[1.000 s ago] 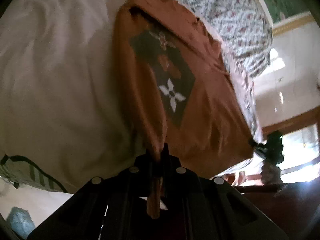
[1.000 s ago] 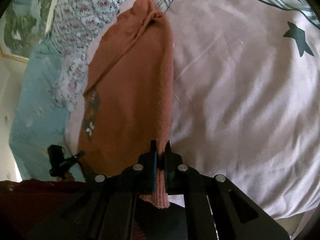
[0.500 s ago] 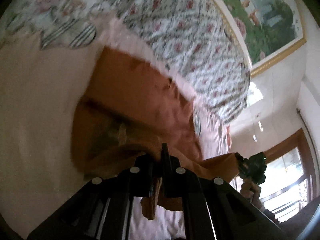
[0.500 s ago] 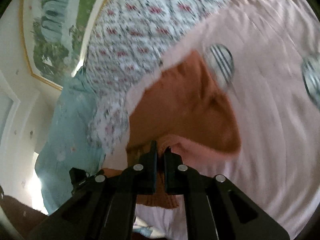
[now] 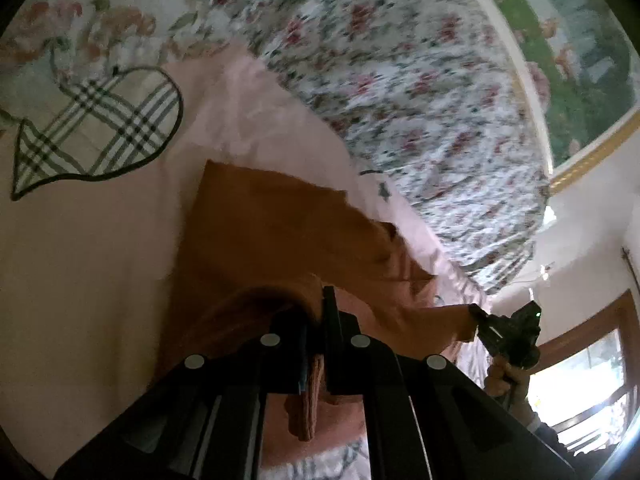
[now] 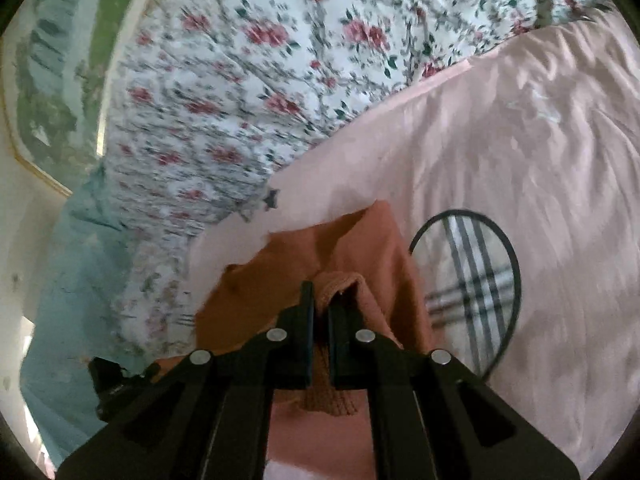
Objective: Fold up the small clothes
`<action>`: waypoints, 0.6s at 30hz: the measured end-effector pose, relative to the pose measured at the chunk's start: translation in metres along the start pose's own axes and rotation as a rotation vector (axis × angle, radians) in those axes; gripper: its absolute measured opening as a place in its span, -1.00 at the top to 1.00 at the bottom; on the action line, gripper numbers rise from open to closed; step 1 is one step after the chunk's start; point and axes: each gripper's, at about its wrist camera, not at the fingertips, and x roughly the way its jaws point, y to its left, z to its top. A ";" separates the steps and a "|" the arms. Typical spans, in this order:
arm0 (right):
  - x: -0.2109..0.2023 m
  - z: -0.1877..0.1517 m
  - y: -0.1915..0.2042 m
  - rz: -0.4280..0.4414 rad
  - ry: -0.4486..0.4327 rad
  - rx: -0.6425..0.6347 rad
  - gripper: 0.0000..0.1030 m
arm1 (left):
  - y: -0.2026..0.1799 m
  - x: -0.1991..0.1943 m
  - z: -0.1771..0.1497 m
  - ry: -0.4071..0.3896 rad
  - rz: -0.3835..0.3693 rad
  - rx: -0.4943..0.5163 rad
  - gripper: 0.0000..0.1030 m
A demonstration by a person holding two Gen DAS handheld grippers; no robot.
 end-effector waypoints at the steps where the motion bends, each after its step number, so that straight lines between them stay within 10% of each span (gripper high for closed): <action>1: 0.008 0.002 -0.001 -0.017 0.010 -0.008 0.88 | 0.004 0.006 0.002 0.004 0.007 -0.009 0.93; 10: 0.055 0.005 -0.038 -0.109 0.077 0.049 0.86 | 0.050 0.051 0.021 0.043 0.078 -0.107 0.89; 18: -0.007 -0.014 -0.017 -0.102 -0.061 0.020 0.48 | 0.007 0.027 -0.033 0.114 0.043 0.006 0.20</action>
